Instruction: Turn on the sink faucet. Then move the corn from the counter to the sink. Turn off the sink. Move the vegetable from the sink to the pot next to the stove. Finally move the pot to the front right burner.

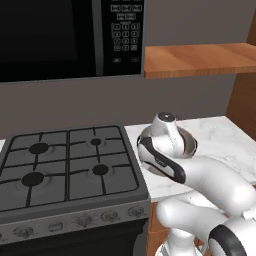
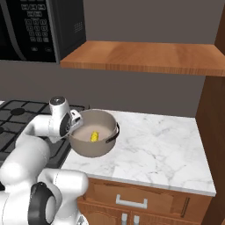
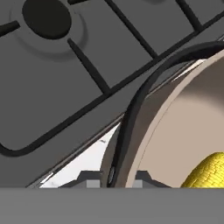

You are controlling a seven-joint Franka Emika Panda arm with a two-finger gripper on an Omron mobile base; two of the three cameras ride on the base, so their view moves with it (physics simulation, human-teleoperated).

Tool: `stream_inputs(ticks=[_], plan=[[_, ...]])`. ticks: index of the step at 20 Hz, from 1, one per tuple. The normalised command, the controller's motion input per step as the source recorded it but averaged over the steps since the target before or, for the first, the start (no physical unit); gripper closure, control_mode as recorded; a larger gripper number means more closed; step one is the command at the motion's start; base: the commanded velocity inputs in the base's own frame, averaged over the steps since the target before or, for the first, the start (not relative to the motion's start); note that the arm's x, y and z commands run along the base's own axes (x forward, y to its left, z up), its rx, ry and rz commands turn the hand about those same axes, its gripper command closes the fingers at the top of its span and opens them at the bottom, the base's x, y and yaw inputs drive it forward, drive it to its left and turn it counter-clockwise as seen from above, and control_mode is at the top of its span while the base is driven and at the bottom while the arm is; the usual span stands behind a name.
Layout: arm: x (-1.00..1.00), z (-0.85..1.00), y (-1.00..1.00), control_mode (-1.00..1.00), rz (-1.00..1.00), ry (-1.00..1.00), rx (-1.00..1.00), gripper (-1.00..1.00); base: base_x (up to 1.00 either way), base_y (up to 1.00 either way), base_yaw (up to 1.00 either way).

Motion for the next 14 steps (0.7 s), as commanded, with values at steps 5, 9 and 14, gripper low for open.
stream_inputs(ticks=[5,9,14], plan=[[0.00,0.12,0.89,-1.00,0.40,0.00,-0.01,1.00,0.00,0.00,0.00],[0.00,0.03,0.91,-1.00,0.40,0.00,-0.03,1.00,0.00,0.00,0.00],[0.00,0.09,0.78,-1.00,0.38,0.00,-0.03,1.00,0.00,0.00,0.00]])
